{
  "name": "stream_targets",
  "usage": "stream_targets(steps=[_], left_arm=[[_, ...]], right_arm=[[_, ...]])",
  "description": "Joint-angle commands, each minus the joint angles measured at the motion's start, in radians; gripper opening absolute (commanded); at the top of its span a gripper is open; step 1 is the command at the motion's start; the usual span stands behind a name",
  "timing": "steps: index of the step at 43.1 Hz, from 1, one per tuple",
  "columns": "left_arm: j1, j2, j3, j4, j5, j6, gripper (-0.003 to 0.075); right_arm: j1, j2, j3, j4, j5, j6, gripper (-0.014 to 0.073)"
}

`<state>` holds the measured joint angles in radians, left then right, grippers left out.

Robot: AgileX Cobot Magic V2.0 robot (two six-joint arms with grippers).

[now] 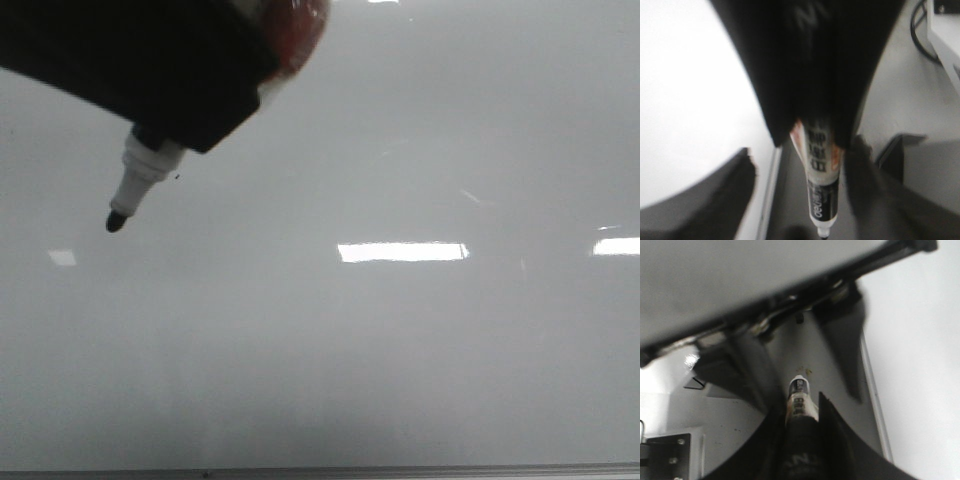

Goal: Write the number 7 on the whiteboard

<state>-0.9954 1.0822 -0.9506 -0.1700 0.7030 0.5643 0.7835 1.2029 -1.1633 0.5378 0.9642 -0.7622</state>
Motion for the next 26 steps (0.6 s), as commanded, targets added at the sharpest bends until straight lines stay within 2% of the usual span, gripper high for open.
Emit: stream_targets(steps=[1,5,7,9,13,16,26], left_arm=[[-0.002,-0.063,-0.015,-0.02,-0.105,-0.024,0.0614],[-0.002,-0.124,0.034,-0.022,-0.134,-0.026,0.059],[-0.002,-0.174,0.077,-0.021,-0.15,-0.028,0.0518],[-0.002,-0.233,0.13,-0.021,-0.154,-0.056,0.0425],[-0.002,-0.369,0.229,-0.021,-0.133,-0.112,0.0149],[-0.002,-0.455,0.281,-0.041,-0.131,-0.145,-0.0007],[-0.002,-0.592,0.334,-0.102,-0.135,-0.152,-0.002]], right_arm=[[-0.026,-0.016,-0.029,0.005,-0.082,-0.005,-0.0063],[-0.066,-0.016,-0.028,0.005,-0.104,-0.003,-0.0063],[-0.094,-0.016,-0.027,0.005,-0.114,0.004,-0.0063],[-0.13,-0.016,-0.027,0.005,-0.122,0.006,-0.0063],[-0.184,-0.016,-0.027,0.011,-0.138,0.006,-0.0063],[-0.207,-0.016,-0.027,0.022,-0.148,0.006,-0.0063],[-0.211,-0.016,-0.027,0.035,-0.158,0.006,-0.0069]])
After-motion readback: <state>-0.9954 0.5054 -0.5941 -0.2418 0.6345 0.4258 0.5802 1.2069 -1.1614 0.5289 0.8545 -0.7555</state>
